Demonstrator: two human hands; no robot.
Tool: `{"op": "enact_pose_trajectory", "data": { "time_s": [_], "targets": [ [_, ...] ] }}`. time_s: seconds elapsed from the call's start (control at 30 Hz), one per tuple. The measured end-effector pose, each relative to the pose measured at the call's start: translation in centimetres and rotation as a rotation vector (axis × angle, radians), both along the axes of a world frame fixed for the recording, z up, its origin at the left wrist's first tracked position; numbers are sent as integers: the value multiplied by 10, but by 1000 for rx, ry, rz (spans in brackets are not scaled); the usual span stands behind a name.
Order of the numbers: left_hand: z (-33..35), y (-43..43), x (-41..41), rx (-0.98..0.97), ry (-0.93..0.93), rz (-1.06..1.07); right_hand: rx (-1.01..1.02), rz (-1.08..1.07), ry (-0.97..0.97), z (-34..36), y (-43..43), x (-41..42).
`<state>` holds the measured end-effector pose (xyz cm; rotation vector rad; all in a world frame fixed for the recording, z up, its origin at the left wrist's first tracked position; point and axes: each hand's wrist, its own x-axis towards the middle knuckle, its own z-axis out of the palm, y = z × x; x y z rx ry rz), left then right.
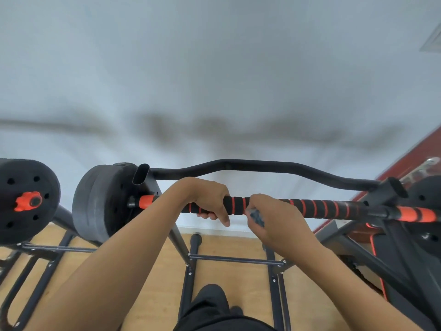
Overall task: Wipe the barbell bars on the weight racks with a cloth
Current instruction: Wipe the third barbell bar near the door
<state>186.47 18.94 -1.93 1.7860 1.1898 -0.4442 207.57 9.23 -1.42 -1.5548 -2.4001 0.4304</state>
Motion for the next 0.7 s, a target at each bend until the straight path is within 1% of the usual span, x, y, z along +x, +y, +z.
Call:
{"op": "enact_pose_trajectory", "data": {
  "time_s": [0.07, 0.17, 0.2, 0.23, 0.3, 0.33, 0.57, 0.63, 0.67, 0.7],
  "targets": [
    [-2, -1, -1, 66, -4, -9, -12, -71, 102, -1, -5, 2],
    [-3, -4, -2, 91, -22, -28, 69, -157, 194, 0, 11, -3],
    [-2, -4, -2, 94, -28, -33, 80, -175, 175, 4, 20, -8],
    [-1, -5, -2, 103, -33, -37, 68, -182, 118, 7, 29, -14],
    [-1, -5, -3, 110, -43, -31, 3, -171, -57, 10, 40, -26],
    [-1, -6, -3, 105, -47, -29, -20, -170, -112, 11, 40, -30],
    [2, -2, -5, 66, -90, -64, -111, -231, -105, 16, -11, -35],
    [3, -6, -6, 84, -113, -59, -138, -250, -52, 8, -33, -29],
    [3, -8, -7, 147, -133, -67, -135, -284, 17, 7, -41, -24],
    [2, -11, -8, 280, -140, -93, -114, -325, 95, 10, -42, -17]
  ]
}}
